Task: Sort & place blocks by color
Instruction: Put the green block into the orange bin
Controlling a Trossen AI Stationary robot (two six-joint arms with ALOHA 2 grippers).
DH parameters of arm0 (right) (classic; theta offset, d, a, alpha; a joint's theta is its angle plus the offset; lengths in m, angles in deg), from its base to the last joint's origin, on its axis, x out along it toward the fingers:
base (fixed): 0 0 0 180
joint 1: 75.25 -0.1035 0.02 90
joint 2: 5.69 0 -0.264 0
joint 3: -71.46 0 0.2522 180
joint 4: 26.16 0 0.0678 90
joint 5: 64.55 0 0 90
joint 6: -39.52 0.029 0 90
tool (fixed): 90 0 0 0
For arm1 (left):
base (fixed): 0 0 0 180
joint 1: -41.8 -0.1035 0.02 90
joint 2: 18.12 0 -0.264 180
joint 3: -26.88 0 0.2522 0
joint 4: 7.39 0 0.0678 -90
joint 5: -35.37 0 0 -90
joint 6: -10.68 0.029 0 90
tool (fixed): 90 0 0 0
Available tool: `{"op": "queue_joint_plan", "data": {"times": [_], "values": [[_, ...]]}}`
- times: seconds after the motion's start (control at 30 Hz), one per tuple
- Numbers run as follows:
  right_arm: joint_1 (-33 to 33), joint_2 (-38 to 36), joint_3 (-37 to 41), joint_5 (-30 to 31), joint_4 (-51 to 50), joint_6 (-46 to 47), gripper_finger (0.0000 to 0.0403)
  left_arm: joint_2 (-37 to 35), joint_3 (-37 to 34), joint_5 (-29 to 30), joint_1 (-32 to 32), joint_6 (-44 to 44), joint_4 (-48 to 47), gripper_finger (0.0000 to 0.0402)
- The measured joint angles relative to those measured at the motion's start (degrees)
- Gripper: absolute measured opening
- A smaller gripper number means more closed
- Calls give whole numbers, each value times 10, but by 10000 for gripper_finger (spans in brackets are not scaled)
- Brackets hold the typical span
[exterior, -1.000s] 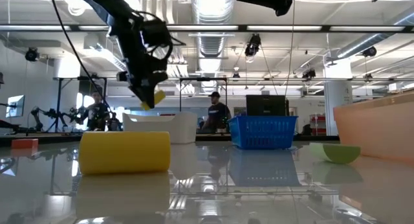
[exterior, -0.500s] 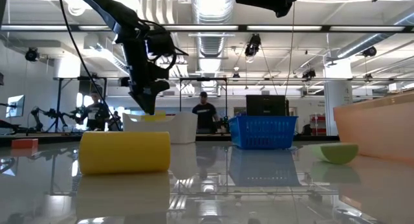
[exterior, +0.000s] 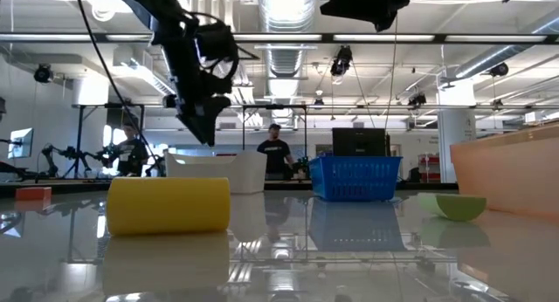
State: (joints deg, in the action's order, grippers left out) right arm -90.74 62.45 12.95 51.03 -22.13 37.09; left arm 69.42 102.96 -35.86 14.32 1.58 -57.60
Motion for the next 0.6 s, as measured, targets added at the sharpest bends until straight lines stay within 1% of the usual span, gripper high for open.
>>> {"op": "queue_joint_plan", "data": {"times": [0.17,0.33,0.47,0.6], "values": [[0,0,0,0,-31,40,194,-38,-3,-1,80,-23,-1,150],[-7,0,0,-4,-44,61,194,-73,-5,3,174,-57,0,150],[-21,0,-4,-5,-49,64,194,-88,-6,12,250,-88,0,150],[-35,0,-30,-6,-97,78,194,-90,-7,15,318,-112,10,150]]}}
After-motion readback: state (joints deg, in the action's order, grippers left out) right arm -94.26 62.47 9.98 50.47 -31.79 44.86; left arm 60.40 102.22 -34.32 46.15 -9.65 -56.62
